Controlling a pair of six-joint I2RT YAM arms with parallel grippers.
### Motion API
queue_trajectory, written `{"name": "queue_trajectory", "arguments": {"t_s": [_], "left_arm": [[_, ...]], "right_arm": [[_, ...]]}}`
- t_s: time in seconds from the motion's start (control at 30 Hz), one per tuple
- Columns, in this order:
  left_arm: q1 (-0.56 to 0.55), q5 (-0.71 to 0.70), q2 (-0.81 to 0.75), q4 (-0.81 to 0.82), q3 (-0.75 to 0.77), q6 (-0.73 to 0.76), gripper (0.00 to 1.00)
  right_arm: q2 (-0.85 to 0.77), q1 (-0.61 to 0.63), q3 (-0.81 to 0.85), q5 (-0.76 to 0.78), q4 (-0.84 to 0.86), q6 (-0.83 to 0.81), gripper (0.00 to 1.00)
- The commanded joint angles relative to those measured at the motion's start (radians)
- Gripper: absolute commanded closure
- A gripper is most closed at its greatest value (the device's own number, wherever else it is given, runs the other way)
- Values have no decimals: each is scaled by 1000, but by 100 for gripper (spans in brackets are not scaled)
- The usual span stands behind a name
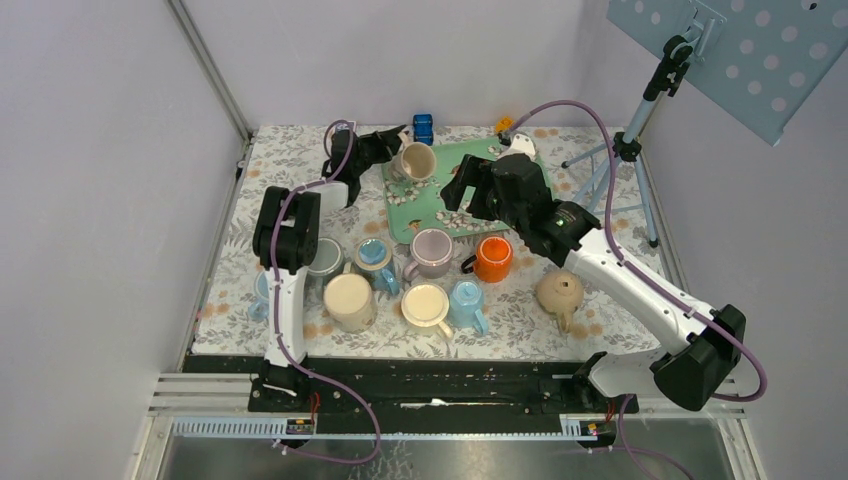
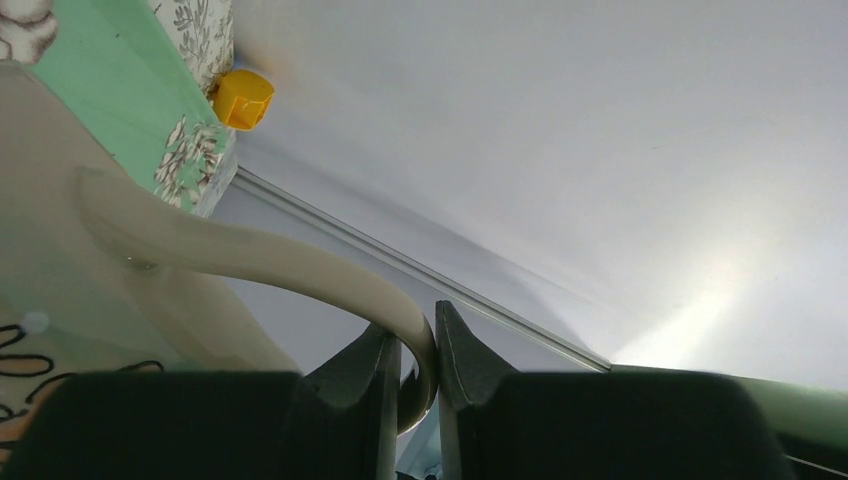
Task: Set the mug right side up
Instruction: Place the cup on the tray.
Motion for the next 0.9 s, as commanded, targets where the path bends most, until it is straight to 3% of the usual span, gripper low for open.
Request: {"name": "queue_trajectory", "arguments": {"t_s": [0.0,0.57,0.87], "left_arm": [[23,-28,42,22,23,-233,86],[37,-65,68,19,4,-259,73],[45,-68,107,-13,53,-245,72]], "right_arm": [[11,-5,19,-29,12,8,10],[25,-4,25,-38,5,11,10],[14,-4,15,-30,3,10,10]]}}
